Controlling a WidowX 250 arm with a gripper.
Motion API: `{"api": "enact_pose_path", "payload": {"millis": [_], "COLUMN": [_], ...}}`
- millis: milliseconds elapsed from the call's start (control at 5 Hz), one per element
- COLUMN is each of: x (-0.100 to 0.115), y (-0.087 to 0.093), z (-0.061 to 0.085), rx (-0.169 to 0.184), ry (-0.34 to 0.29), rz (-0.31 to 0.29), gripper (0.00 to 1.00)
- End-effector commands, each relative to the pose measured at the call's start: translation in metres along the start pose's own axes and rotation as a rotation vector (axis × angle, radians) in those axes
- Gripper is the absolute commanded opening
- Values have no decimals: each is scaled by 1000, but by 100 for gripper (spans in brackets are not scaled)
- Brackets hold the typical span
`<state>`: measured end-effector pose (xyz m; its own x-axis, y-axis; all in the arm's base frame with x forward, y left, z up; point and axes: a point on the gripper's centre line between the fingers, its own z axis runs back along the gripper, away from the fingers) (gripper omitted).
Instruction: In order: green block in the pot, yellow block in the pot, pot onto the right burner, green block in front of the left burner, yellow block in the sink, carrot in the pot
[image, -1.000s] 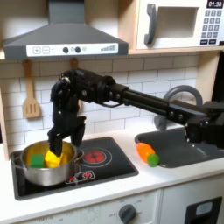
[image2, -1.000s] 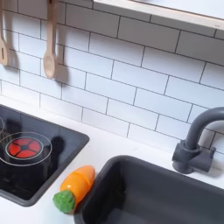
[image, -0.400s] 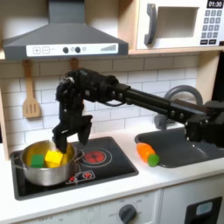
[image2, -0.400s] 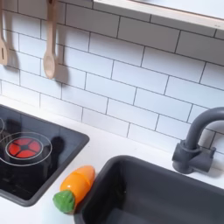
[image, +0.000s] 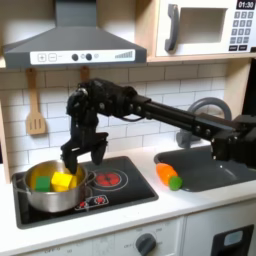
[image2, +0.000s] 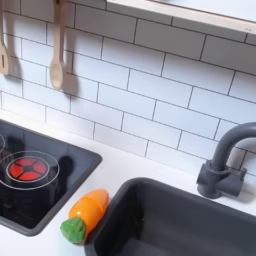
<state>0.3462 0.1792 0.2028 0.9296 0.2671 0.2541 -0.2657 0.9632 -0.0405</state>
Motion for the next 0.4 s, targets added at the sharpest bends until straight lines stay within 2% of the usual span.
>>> {"api": "enact_pose_path", "payload": {"millis": [0, 200], "x": [1, 0], "y": [2, 4], "z": [-4, -4], "rx": [8, 15], "ry": [8, 14], "rz": [-23, -27], "gripper": [100, 100]}}
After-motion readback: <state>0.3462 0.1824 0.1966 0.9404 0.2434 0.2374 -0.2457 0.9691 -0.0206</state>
